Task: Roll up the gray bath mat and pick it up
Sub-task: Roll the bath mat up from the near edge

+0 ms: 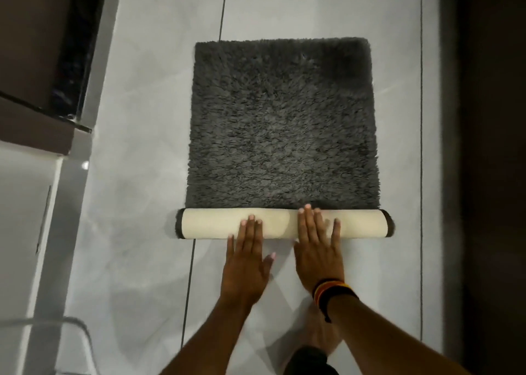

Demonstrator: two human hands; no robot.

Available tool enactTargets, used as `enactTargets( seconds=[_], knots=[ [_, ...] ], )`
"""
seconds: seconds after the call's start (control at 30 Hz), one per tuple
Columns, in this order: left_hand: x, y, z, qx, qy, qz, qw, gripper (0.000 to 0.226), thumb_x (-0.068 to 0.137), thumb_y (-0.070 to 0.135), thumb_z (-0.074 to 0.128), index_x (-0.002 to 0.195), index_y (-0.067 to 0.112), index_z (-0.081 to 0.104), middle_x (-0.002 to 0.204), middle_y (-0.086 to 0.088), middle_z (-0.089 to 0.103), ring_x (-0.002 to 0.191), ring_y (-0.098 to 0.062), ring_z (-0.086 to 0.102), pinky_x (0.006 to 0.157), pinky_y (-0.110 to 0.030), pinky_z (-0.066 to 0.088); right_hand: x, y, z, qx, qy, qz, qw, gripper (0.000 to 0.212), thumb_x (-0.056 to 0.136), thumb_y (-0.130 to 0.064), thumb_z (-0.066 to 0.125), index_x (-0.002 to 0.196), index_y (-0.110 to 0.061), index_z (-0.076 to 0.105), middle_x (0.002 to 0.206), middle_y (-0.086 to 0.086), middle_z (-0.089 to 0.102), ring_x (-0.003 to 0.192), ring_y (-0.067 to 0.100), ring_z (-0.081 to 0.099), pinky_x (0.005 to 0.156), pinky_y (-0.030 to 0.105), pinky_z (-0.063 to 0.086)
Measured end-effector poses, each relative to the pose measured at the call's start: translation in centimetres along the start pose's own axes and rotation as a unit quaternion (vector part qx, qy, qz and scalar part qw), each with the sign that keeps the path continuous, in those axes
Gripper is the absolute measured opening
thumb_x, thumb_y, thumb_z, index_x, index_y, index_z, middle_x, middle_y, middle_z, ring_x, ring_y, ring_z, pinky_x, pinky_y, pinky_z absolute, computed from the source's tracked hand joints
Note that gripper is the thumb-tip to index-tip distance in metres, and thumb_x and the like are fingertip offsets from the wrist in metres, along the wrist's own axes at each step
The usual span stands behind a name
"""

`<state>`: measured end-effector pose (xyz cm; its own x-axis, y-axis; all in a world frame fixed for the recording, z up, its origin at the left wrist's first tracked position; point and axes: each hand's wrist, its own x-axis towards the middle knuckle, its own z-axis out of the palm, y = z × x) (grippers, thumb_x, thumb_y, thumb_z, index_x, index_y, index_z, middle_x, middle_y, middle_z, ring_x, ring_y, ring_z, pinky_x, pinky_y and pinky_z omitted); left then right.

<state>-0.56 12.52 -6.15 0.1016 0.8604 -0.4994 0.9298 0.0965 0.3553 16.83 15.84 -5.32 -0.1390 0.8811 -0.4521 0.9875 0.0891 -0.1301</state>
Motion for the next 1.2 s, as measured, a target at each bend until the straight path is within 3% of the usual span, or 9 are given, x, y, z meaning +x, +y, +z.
enactTargets(
  seconds=[0.07, 0.23, 0.33, 0.47, 0.57, 0.7, 0.93, 1.1, 1.2],
  knots=[
    [2.8, 0.7, -1.9, -0.015, 0.0, -0.017, 1.0, 0.076, 0.108, 0.053, 0.027, 0.167, 0.015, -0.002, 0.176, -0.006, -0.012, 0.162, -0.022, -0.013, 0.132, -0.052, 0.002, -1.6, 0.0, 0.1, 0.014, -0.03, -0.018, 0.999, 0.081, 0.099, -0.039, 0.049, 0.16, -0.01, 0.004, 0.17, 0.01, 0.004, 0.156, 0.029, 0.004, 0.123, 0.063, 0.009],
    [6.8, 2.8, -6.3, -0.032, -0.014, -0.056, 0.998, 0.077, 0.107, 0.056, 0.022, 0.166, 0.016, -0.007, 0.176, -0.005, -0.014, 0.162, -0.019, -0.013, 0.132, -0.047, -0.002, 1.9, 0.5, -2.0, 0.03, -0.097, 0.019, 0.995, 0.082, 0.104, -0.045, 0.036, 0.154, -0.017, -0.023, 0.165, 0.0, -0.025, 0.156, 0.025, -0.013, 0.123, 0.064, 0.003],
    [5.3, 3.8, -7.1, -0.019, -0.019, -0.039, 0.999, 0.074, 0.107, 0.054, 0.021, 0.166, 0.019, -0.007, 0.175, -0.001, -0.013, 0.163, -0.018, -0.009, 0.131, -0.039, -0.005, 6.8, 0.7, -5.0, 0.04, -0.121, 0.021, 0.992, 0.079, 0.105, -0.043, 0.033, 0.156, -0.018, -0.021, 0.168, 0.0, -0.023, 0.155, 0.024, -0.016, 0.123, 0.063, 0.001],
    [5.0, 4.2, -7.3, 0.004, -0.096, -0.069, 0.993, 0.073, 0.107, 0.057, 0.016, 0.165, 0.022, -0.012, 0.169, 0.003, -0.025, 0.162, -0.019, -0.016, 0.129, -0.04, -0.01, 11.8, 1.4, -8.6, 0.078, -0.192, 0.014, 0.978, 0.076, 0.106, -0.039, 0.035, 0.158, -0.017, -0.015, 0.169, 0.001, -0.017, 0.156, 0.023, -0.013, 0.123, 0.063, 0.001],
    [7.3, 3.7, -8.8, 0.038, -0.095, -0.068, 0.992, 0.072, 0.108, 0.055, 0.015, 0.165, 0.02, -0.012, 0.175, -0.002, -0.017, 0.161, -0.02, -0.017, 0.13, -0.043, -0.009, 11.7, 2.2, -9.1, 0.076, -0.15, -0.002, 0.986, 0.077, 0.105, -0.04, 0.037, 0.159, -0.014, -0.012, 0.17, 0.005, -0.014, 0.156, 0.025, -0.01, 0.125, 0.059, 0.003],
    [10.5, 3.8, -10.2, 0.022, -0.072, -0.053, 0.996, 0.073, 0.109, 0.051, 0.019, 0.164, 0.021, -0.017, 0.173, -0.001, -0.025, 0.16, -0.021, -0.022, 0.132, -0.045, -0.008, 9.3, 2.7, -7.9, 0.081, -0.094, -0.03, 0.992, 0.084, 0.103, -0.042, 0.04, 0.157, -0.016, -0.019, 0.167, 0.003, -0.024, 0.154, 0.024, -0.022, 0.127, 0.054, 0.0],
    [11.9, 3.7, -11.4, -0.004, -0.012, 0.039, 0.999, 0.073, 0.109, 0.046, 0.031, 0.165, 0.019, -0.008, 0.174, -0.002, -0.018, 0.161, -0.018, -0.018, 0.132, -0.04, -0.005, 15.7, 3.3, -10.3, 0.055, -0.113, -0.031, 0.992, 0.089, 0.102, -0.045, 0.045, 0.157, -0.016, -0.02, 0.167, 0.004, -0.024, 0.153, 0.025, -0.022, 0.125, 0.06, 0.001],
    [15.0, 3.0, -12.9, 0.018, -0.051, 0.065, 0.996, 0.073, 0.108, 0.048, 0.035, 0.167, 0.016, 0.006, 0.176, -0.004, -0.001, 0.163, -0.024, -0.005, 0.133, -0.046, 0.007, 22.1, 2.9, -14.0, 0.076, -0.157, -0.006, 0.985, 0.079, 0.104, -0.045, 0.041, 0.159, -0.017, -0.008, 0.17, 0.004, -0.013, 0.156, 0.026, -0.012, 0.124, 0.058, 0.002],
    [18.3, 2.5, -15.6, 0.055, -0.05, 0.086, 0.994, 0.072, 0.109, 0.047, 0.034, 0.167, 0.018, 0.003, 0.176, -0.003, -0.003, 0.163, -0.024, -0.003, 0.132, -0.047, 0.004, 22.2, 3.1, -15.7, 0.085, -0.113, -0.026, 0.99, 0.079, 0.104, -0.042, 0.043, 0.159, -0.016, -0.008, 0.17, 0.005, -0.012, 0.156, 0.025, -0.01, 0.126, 0.051, 0.006]
  ],
)
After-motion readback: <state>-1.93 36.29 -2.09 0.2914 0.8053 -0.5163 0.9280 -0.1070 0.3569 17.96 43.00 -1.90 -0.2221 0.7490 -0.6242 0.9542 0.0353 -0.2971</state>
